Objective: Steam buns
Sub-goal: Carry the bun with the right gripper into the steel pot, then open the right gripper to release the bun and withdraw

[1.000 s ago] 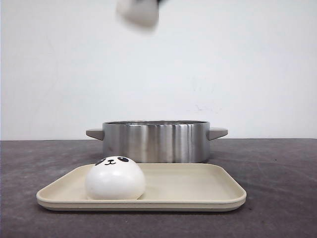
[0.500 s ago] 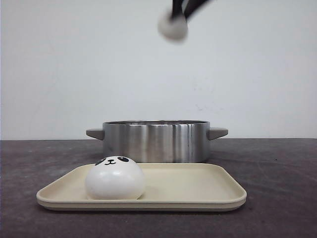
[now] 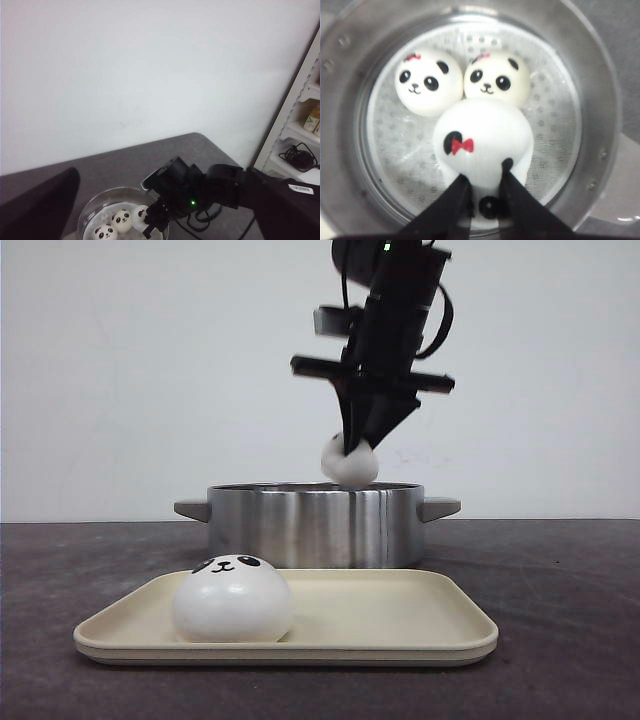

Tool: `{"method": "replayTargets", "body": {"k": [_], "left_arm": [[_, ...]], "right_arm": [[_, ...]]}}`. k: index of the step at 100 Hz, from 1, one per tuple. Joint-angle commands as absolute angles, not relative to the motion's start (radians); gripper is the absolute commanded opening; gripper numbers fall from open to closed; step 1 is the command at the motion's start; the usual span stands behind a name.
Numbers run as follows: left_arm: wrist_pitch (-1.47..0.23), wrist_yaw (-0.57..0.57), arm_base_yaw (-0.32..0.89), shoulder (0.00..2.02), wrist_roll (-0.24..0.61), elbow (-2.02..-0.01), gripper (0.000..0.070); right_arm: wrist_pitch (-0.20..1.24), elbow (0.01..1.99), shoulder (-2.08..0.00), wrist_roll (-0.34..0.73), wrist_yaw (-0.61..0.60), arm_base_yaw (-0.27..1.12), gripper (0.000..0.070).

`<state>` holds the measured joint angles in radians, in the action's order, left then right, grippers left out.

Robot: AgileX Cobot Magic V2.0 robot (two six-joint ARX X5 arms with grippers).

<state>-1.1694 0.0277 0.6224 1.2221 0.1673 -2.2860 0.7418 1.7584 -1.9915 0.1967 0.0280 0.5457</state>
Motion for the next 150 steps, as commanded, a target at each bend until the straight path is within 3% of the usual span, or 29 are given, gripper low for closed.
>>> {"method": "replayTargets", "body": {"k": [1, 31, 37, 49, 55, 81, 101, 124, 150], "left_arm": [[-1.170, 0.030, 0.630, 1.230, 0.146, -2.314, 0.0677], [-1.178, 0.030, 0.630, 1.230, 0.142, -2.314, 0.0677], [-1.182, 0.030, 0.630, 1.230, 0.139, -2.314, 0.0677], [-1.188, 0.030, 0.630, 1.234, 0.139, -2.314, 0.0677], [-1.191, 0.030, 0.630, 1.236, 0.139, -2.314, 0.0677], [-1.221, 0.030, 0.630, 1.245, 0.126, -2.314, 0.0677], [-1.322, 0.030, 0.630, 1.262, 0.123, -2.310, 0.0677], [-1.401, 0.030, 0.630, 1.266, 0.124, -2.216, 0.0677], [-1.368, 0.014, 0.630, 1.219, 0.136, -1.926, 0.0677]], "right_arm": [[0.727, 1.775, -2.022, 0.173, 0.033, 0.550, 0.0006], [0.760, 1.775, -2.069, 0.151, 0.027, 0.545, 0.0024], [0.768, 1.775, -2.082, 0.147, 0.027, 0.546, 0.0081], [0.791, 1.775, -2.087, 0.145, 0.028, 0.545, 0.0284], [0.791, 1.775, -2.087, 0.145, 0.029, 0.546, 0.0344], [0.793, 1.776, -2.087, 0.146, 0.034, 0.545, 0.0419], [0.867, 1.849, -2.077, 0.146, 0.033, 0.546, 0.0395], [0.886, 1.946, -1.948, 0.145, 0.026, 0.582, 0.0004], [0.822, 1.947, -1.647, 0.142, 0.027, 0.673, 0.0006]]}}
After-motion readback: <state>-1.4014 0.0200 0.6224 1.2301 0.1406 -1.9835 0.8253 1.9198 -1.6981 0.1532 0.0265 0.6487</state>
